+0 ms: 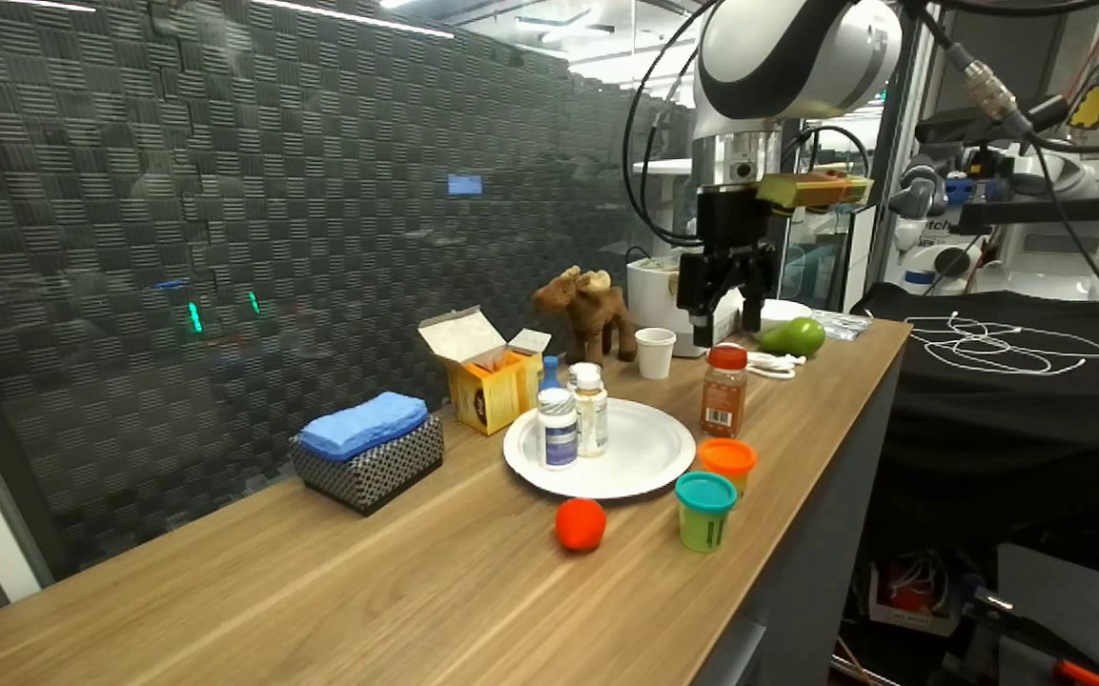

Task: Pick up the bottles and small containers from the table and put them on the white plate.

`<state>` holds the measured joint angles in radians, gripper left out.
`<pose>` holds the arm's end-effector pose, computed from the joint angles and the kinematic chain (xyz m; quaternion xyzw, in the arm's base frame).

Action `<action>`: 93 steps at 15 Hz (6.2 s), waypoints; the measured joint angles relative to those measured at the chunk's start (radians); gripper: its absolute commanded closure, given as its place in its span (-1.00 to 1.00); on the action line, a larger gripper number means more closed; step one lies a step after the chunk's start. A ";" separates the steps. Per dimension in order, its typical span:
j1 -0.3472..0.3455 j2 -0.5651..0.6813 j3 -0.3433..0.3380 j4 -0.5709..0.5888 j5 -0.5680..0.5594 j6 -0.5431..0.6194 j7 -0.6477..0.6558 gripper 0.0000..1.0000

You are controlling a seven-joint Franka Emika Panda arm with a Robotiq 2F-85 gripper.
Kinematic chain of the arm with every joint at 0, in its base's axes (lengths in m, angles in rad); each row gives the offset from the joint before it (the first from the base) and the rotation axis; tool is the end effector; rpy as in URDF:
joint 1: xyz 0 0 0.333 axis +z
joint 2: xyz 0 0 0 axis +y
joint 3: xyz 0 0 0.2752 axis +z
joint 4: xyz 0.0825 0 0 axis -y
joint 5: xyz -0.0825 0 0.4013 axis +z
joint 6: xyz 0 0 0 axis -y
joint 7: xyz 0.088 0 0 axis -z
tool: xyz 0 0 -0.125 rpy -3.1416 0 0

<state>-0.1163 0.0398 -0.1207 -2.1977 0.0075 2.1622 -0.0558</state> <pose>0.5231 -0.1261 0.2903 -0.9950 0.0927 0.0370 0.0061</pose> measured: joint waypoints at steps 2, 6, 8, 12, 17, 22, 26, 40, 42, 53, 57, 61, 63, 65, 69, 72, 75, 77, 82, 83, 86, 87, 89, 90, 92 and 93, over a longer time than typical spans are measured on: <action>0.000 0.017 0.004 0.004 0.009 0.000 -0.035 -1.00; 0.000 0.053 0.007 0.012 0.013 0.000 -0.063 -0.97; 0.000 0.069 0.006 0.018 0.013 -0.001 -0.063 -0.47; -0.002 0.085 0.004 0.020 0.012 -0.001 -0.061 0.09; -0.004 0.083 -0.005 0.025 -0.016 -0.001 -0.010 0.51; -0.004 0.057 -0.011 0.031 -0.044 -0.001 0.101 0.51; 0.005 0.015 0.001 0.048 -0.039 -0.011 0.133 0.51; 0.074 0.191 0.086 0.241 0.018 -0.074 0.133 0.51; 0.074 0.216 0.086 0.254 0.018 -0.074 0.133 0.51; 0.073 0.275 0.085 0.296 0.018 -0.074 0.133 -0.78; 0.067 0.251 0.080 0.294 0.026 -0.078 0.134 -1.00; 0.059 0.143 0.077 0.240 0.084 -0.098 0.170 -1.00; 0.059 0.066 0.077 0.176 0.139 -0.101 0.189 -1.00; 0.059 -0.009 0.078 0.101 0.211 -0.102 0.200 -1.00; 0.064 -0.109 0.083 -0.029 0.306 -0.098 0.240 -1.00; 0.073 -0.133 0.094 -0.085 0.329 -0.088 0.291 -1.00; 0.074 -0.134 0.098 -0.128 0.281 -0.044 0.374 -1.00; 0.074 -0.134 0.100 -0.153 0.208 -0.021 0.435 -1.00; 0.075 -0.147 0.130 -0.198 -0.004 0.008 0.632 -1.00; 0.076 -0.152 0.138 -0.206 -0.025 0.016 0.664 -1.00; 0.078 -0.163 0.154 -0.236 -0.042 0.075 0.718 -1.00; 0.078 -0.163 0.156 -0.247 -0.042 0.104 0.725 -1.00; 0.079 -0.163 0.156 -0.269 -0.039 0.157 0.730 -1.00; 0.080 -0.163 0.156 -0.281 -0.029 0.178 0.730 -1.00; 0.089 -0.163 0.155 -0.291 0.070 0.192 0.692 -1.00; 0.098 -0.165 0.154 -0.284 0.156 0.179 0.635 -1.00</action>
<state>-0.0184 -0.1257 0.0337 -2.4819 0.1636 2.3410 0.5795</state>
